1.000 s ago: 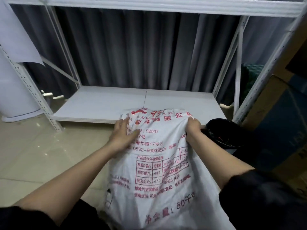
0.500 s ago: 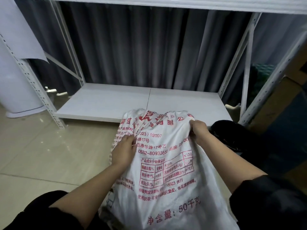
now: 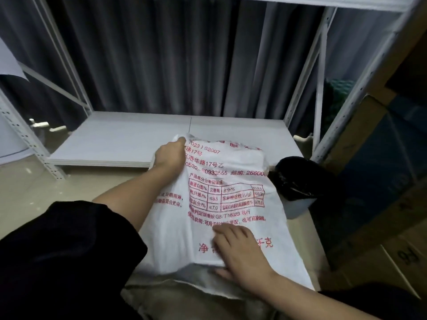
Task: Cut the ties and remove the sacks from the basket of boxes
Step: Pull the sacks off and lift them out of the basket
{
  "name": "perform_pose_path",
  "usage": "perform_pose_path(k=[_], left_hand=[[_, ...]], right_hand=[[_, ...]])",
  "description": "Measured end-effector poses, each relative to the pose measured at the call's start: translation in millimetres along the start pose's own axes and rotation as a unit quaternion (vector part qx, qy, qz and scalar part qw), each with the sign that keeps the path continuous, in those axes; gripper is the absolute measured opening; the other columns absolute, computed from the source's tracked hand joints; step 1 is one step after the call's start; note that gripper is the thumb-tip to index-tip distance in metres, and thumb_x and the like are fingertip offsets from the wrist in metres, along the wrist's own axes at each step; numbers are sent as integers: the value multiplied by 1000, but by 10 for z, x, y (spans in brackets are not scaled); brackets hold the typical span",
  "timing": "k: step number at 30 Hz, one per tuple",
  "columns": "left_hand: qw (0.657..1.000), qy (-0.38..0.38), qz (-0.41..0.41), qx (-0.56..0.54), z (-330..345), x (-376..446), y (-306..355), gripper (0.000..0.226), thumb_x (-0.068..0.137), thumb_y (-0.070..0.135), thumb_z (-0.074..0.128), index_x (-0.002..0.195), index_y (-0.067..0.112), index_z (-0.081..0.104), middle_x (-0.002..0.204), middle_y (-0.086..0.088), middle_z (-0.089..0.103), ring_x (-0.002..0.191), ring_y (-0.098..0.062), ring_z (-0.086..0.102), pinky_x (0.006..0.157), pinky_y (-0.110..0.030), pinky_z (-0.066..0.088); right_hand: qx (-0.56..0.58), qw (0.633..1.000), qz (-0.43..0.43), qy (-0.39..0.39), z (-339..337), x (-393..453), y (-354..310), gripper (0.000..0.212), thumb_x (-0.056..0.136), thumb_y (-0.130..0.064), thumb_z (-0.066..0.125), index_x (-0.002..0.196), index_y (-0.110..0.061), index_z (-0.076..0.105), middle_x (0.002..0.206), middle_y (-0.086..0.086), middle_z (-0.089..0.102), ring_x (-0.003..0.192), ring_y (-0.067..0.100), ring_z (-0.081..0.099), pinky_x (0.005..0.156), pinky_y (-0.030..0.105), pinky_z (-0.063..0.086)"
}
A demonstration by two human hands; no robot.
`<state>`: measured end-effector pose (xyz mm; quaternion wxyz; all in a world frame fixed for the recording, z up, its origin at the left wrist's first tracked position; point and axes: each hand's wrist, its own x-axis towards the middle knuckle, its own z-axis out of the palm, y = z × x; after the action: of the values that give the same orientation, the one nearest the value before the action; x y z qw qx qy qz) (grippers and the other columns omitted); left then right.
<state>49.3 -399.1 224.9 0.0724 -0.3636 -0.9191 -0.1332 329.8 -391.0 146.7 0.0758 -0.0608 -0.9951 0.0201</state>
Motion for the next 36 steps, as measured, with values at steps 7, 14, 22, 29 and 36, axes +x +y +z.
perform_pose_path(k=[7,14,22,29,36], left_hand=[[984,-52,-65,-160,-155,28,-128,33,97,24,45,128,12,46,127,-14,57,110,-33,55,83,-34,41],[963,-193,53,-180,-353,-272,-4,58,92,55,41,140,21,41,149,-8,38,136,-25,36,113,-38,28],[966,-89,118,-210,-1636,-285,137,49,92,56,37,130,27,48,128,10,55,113,-11,53,99,-34,42],[993,-16,108,-54,-1954,1,241,55,92,54,42,139,26,37,134,-2,50,115,-24,54,91,-39,44],[986,-28,167,-5,-1303,-373,145,76,82,68,47,144,26,31,148,-5,35,133,-26,40,107,-40,36]], right_hand=[[46,993,-15,104,-230,151,139,13,81,-33,53,90,-23,55,101,-6,69,88,19,67,67,26,54],[57,970,129,198,-969,736,455,21,96,-44,37,92,-24,33,79,13,67,76,39,62,56,38,37],[373,832,141,386,-2034,1245,592,24,95,-20,49,75,-21,37,65,-11,35,59,-1,34,59,17,32],[377,852,235,278,-2375,1861,1096,22,90,-30,49,72,-20,43,64,-9,40,62,8,37,59,29,30],[322,842,375,214,-1674,2047,1350,20,92,-33,41,83,-16,42,91,6,56,84,28,49,71,33,32]])
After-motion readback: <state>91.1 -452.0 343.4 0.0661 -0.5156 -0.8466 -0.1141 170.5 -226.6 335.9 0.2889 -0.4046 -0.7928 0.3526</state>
